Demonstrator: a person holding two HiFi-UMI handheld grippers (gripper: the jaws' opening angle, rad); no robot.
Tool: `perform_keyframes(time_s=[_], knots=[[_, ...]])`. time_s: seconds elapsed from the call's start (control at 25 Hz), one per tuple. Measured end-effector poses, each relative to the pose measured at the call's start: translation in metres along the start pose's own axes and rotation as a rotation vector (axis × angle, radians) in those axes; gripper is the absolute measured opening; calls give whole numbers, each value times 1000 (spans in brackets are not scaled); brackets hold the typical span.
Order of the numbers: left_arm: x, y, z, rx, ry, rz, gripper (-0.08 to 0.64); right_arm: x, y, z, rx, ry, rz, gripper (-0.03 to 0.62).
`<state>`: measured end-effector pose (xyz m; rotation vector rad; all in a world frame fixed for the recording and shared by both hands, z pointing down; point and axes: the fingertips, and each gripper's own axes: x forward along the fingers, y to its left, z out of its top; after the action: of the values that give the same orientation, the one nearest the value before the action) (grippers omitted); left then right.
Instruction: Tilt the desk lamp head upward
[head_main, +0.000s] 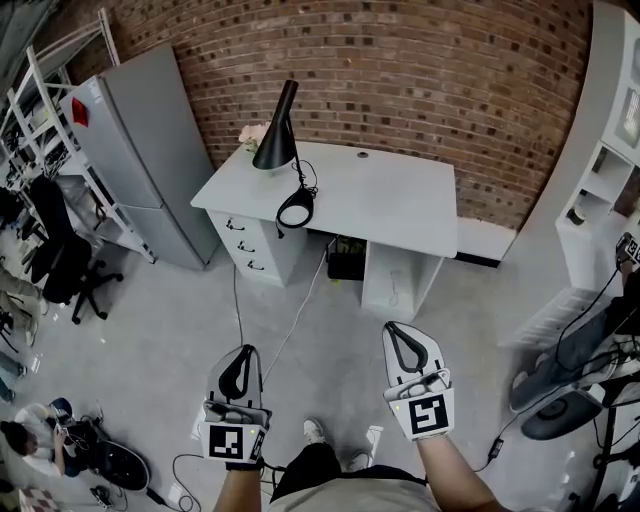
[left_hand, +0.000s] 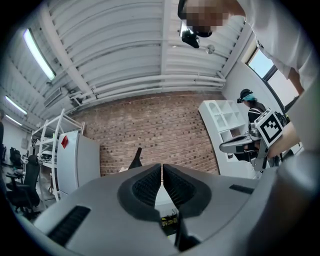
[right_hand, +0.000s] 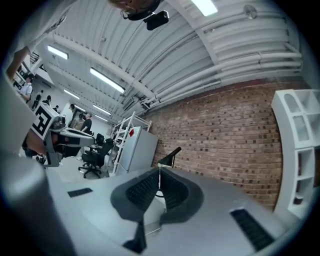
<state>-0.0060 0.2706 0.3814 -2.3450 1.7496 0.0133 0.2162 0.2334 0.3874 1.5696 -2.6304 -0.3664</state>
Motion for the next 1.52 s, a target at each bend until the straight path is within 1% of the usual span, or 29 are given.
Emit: perform_keyframes(time_s=[0.08, 0.2, 0.36, 0.56, 0.76, 0.88, 1.08, 1.2, 1.36, 1.52], knots=[[6, 6, -3, -9, -3, 2, 20, 10, 5, -1, 0, -2, 13, 18], [18, 11, -17, -31, 13, -17, 20, 27, 10, -5, -1, 4, 20, 18], [52, 32, -37, -37, 8, -41, 20, 64, 14, -15, -1, 6, 14, 18], [111, 78, -51, -40, -1, -75, 20, 139, 20, -25, 0, 20, 13, 18], [162, 138, -66, -48, -1, -95, 20, 224, 40, -21, -8, 23, 35, 18], [187, 168, -77, -61, -6, -102, 20, 267, 50, -20, -28, 24, 45, 20], [217, 205, -97, -95, -6, -123, 20, 324, 66, -20, -47, 32, 56, 18], [233, 214, -110, -122, -1, -144, 20, 348, 76, -20, -63, 27, 70, 20], [248, 213, -117, -141, -8, -174, 20, 362, 87, -22, -99, 38, 101, 20], [264, 207, -121, -162, 13, -191, 20, 372, 80, -26, -90, 56, 113, 18]])
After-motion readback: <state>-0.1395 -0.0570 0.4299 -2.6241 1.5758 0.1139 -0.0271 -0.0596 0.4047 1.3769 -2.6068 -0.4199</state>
